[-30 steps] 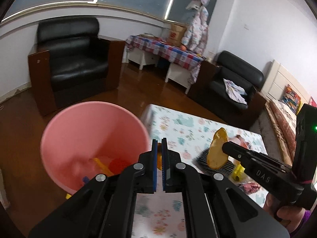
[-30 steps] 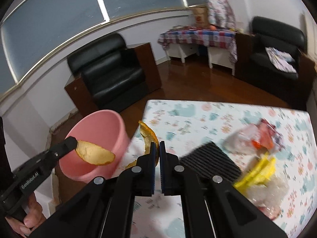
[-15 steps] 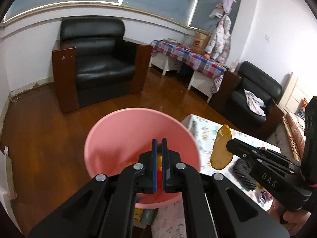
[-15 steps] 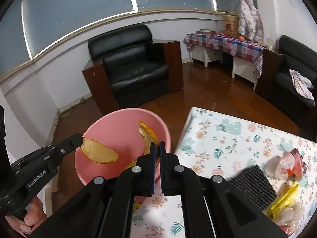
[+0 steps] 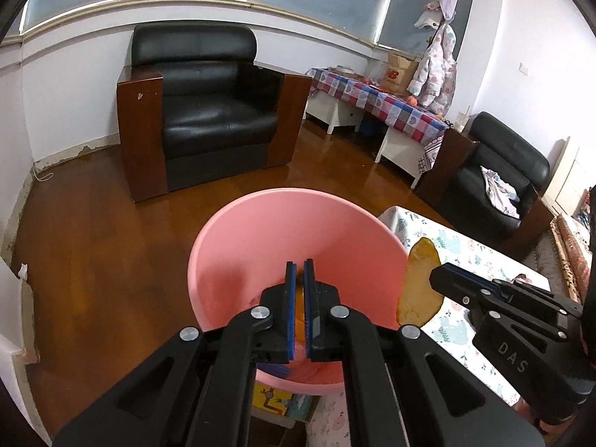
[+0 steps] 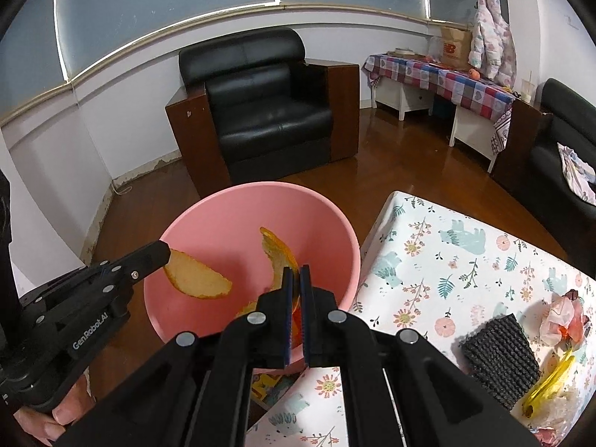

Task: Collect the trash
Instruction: 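Carry both peels over the pink bucket and open both tools, then move both open tools back toward the table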

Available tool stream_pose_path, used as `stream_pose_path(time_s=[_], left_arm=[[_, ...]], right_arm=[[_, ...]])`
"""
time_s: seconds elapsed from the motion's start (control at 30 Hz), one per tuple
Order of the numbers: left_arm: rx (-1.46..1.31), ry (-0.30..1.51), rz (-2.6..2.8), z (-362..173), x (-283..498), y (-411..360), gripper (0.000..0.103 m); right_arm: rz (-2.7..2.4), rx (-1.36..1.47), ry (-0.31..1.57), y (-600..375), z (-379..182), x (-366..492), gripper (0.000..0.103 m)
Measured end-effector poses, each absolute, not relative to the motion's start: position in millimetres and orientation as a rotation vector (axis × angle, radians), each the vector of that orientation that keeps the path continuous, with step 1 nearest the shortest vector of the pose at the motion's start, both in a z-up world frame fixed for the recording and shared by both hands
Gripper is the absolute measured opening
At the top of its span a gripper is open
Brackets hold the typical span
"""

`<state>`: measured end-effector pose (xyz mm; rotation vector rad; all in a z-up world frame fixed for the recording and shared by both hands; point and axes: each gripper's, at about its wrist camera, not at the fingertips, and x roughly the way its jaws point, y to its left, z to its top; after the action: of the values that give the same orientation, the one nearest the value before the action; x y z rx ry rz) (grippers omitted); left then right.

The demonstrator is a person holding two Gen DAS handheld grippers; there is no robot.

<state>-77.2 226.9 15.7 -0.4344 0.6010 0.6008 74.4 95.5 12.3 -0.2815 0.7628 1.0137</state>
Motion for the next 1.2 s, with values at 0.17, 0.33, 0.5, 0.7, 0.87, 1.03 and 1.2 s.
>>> stream_pose_path(time_s=[0.17, 0.33, 0.5, 0.7, 0.87, 1.03, 1.2], left_arm=[[-0.434, 0.615, 0.608, 10, -75, 228, 0.003], [-0.443, 0.624, 0.624, 7, -73, 230, 0.003], [-0.444, 0.630, 0.637, 4, -73, 230, 0.003], [-0.433, 0.627, 0.644, 4, -74, 229, 0.006], [-0.470, 0.585, 0.631, 8, -80, 232, 0.037], [-0.464, 0.578, 0.619, 11, -81, 233, 0.037], [-0.454, 0.582, 0.599, 12, -79, 230, 0.037]], right_arm=[[1.014, -0.288, 0.761, 97, 8, 72, 0.004], [1.014, -0.288, 0.758, 99, 7, 71, 0.004], [1.017, -0.292, 0.760, 101, 4, 71, 0.004], [1.038, -0.277, 0.765, 101, 4, 72, 0.008], [1.050, -0.276, 0.767, 100, 6, 73, 0.009], [1.055, -0.256, 0.767, 95, 9, 74, 0.028], [1.053, -0.250, 0.762, 86, 10, 72, 0.030]])
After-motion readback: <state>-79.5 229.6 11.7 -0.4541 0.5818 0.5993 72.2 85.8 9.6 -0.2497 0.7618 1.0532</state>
